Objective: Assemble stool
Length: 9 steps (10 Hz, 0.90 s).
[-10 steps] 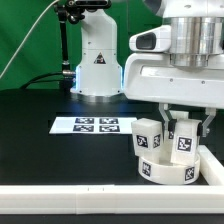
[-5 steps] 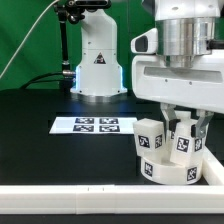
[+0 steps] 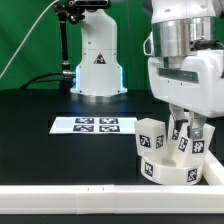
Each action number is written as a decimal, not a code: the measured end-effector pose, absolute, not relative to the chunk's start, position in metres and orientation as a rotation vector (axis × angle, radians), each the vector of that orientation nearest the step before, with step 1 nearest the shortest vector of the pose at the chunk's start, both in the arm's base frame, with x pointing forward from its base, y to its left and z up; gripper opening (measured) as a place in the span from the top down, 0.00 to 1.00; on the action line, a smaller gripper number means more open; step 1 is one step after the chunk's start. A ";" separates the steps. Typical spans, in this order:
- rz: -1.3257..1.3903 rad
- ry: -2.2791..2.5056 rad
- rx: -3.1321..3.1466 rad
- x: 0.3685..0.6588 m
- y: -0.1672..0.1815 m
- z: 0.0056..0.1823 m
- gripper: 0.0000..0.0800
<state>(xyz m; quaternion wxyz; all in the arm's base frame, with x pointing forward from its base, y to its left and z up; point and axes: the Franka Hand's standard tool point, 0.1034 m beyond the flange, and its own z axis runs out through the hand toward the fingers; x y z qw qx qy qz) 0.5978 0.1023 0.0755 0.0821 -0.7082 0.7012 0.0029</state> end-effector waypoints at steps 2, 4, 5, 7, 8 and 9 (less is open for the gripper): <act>0.028 2.229 -1.969 0.598 0.104 0.075 0.57; 0.043 2.324 -1.855 0.598 0.104 0.075 0.57; 0.055 2.424 -1.699 0.598 0.104 0.076 0.57; 0.072 2.587 -1.393 0.595 0.105 0.075 0.57; 0.079 2.604 -1.349 0.593 0.108 0.075 0.57; 0.082 2.608 -1.328 0.592 0.110 0.075 0.57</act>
Offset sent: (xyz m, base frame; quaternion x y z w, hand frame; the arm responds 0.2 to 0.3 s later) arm 0.0000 0.0000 0.0000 0.0000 0.0000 0.1296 0.9916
